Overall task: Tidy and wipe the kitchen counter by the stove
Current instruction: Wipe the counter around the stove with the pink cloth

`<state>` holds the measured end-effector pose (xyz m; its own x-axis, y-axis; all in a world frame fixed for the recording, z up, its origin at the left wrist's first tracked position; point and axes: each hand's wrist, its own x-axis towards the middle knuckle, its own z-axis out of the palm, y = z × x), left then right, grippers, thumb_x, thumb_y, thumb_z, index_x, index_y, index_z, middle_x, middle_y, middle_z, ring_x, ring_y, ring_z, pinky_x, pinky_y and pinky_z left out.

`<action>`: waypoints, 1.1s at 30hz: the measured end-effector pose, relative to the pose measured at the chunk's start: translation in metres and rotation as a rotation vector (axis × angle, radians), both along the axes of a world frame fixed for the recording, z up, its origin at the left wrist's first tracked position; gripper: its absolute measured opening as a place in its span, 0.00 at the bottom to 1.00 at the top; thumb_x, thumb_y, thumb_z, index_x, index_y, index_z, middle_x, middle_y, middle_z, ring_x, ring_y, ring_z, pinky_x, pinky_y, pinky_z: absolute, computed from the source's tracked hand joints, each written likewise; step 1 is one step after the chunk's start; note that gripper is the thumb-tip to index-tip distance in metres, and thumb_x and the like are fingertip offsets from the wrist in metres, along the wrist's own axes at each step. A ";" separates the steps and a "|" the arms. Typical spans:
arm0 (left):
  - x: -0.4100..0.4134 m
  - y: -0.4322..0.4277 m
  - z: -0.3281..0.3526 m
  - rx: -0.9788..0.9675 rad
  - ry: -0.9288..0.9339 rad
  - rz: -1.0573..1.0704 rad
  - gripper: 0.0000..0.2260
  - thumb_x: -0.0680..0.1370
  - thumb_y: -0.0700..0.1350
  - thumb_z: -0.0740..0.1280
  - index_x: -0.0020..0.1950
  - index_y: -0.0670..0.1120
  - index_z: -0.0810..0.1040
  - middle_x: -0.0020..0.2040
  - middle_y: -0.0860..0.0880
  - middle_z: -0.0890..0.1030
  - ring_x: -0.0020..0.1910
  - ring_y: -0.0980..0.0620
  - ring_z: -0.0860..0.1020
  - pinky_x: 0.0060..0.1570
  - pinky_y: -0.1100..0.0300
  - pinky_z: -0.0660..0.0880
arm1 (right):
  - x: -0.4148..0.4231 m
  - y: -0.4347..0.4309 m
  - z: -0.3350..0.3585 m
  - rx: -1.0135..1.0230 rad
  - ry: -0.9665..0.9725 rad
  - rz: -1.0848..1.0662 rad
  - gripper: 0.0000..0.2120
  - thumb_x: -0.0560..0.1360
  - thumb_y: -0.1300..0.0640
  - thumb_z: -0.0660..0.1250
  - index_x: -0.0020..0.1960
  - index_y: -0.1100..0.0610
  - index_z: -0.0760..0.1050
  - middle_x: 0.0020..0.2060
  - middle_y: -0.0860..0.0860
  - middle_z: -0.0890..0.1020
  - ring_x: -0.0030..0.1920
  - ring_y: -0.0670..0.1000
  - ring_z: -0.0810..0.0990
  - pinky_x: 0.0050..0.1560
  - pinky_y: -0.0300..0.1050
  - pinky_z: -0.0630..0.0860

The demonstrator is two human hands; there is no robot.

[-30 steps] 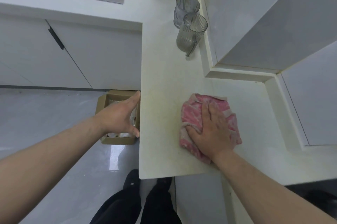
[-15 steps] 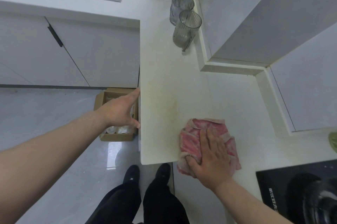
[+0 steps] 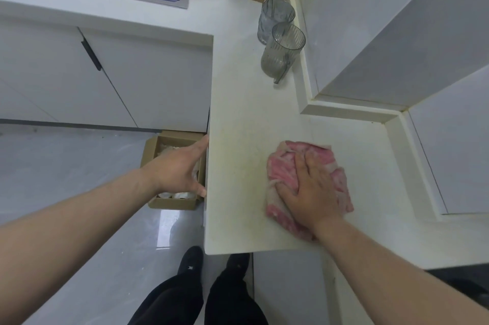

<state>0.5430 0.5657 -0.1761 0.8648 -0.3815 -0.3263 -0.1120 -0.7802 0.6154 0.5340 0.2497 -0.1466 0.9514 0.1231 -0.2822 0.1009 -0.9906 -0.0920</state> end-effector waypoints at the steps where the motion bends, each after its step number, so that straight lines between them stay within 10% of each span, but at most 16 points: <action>1: 0.000 0.000 -0.001 -0.013 0.002 -0.002 0.61 0.59 0.59 0.81 0.75 0.69 0.37 0.76 0.58 0.65 0.68 0.48 0.73 0.59 0.46 0.76 | 0.011 -0.001 -0.001 -0.003 -0.016 -0.005 0.46 0.69 0.27 0.41 0.80 0.51 0.44 0.80 0.52 0.48 0.79 0.51 0.46 0.75 0.45 0.40; 20: 0.000 -0.004 0.000 -0.066 0.006 -0.005 0.56 0.60 0.59 0.81 0.74 0.69 0.44 0.66 0.66 0.67 0.64 0.60 0.70 0.54 0.59 0.70 | -0.057 -0.099 0.002 -0.074 0.031 -0.345 0.45 0.68 0.24 0.40 0.80 0.44 0.38 0.80 0.50 0.44 0.79 0.52 0.44 0.76 0.55 0.38; 33: 0.002 -0.002 -0.001 -0.056 0.021 -0.014 0.59 0.61 0.59 0.81 0.75 0.69 0.39 0.74 0.61 0.67 0.67 0.55 0.72 0.59 0.52 0.75 | -0.106 0.004 0.006 -0.029 0.108 -0.081 0.41 0.71 0.24 0.36 0.75 0.43 0.28 0.78 0.49 0.34 0.77 0.50 0.30 0.74 0.52 0.28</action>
